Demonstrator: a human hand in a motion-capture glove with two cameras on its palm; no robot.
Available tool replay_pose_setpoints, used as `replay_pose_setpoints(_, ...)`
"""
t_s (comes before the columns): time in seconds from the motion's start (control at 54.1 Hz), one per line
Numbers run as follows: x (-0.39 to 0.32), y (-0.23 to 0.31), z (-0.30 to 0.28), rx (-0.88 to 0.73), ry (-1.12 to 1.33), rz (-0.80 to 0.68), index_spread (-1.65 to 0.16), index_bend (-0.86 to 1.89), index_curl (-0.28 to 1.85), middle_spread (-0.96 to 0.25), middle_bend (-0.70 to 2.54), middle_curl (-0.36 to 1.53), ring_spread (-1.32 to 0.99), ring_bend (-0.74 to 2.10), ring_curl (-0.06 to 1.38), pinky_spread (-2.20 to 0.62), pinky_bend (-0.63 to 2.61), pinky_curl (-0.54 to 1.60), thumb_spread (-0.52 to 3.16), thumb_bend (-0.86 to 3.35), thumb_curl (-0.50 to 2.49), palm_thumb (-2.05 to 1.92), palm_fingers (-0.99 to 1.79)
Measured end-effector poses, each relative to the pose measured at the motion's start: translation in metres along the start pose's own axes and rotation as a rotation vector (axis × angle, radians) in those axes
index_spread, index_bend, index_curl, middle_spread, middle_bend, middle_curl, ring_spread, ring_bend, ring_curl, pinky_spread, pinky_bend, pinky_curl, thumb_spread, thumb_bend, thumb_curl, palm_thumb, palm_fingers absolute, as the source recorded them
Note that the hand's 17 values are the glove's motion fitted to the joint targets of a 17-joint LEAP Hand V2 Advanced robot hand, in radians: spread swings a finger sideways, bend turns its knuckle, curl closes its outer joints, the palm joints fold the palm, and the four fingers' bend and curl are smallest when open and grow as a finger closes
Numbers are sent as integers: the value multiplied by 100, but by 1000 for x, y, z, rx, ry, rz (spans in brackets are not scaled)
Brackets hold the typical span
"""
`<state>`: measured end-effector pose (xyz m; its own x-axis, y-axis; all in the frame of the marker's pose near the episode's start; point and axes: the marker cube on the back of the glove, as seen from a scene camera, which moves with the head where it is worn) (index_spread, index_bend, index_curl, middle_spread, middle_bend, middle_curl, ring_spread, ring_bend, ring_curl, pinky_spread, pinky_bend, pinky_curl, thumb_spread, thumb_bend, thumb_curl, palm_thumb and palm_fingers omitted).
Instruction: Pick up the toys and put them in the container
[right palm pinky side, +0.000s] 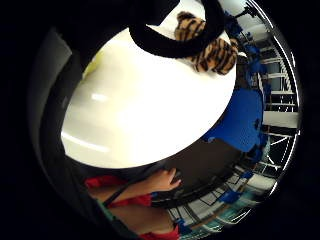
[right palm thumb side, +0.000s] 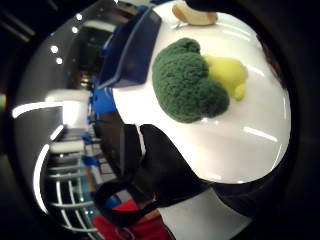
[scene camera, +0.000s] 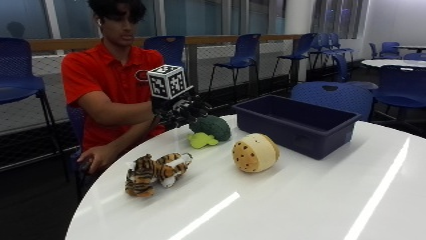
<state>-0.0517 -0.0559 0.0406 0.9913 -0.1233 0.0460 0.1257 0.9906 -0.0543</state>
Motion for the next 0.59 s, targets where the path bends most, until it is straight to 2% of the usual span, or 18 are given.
replay_pose_setpoints(0.166,-22,-21,19,-21,29,-61,-33,10,27,-7,15,29,-4,24,24,7,82,35,111,-7,16,-10,-11)
replay_pose_setpoints(0.481,-46,-53,50,-108,88,-89,-33,9,20,-5,14,27,-1,22,26,12,109,41,106,-6,19,-6,-13)
replay_pose_setpoints(0.592,-52,-60,57,-200,186,-71,-34,10,19,-4,12,26,0,22,27,12,118,43,106,-4,20,-4,-14)
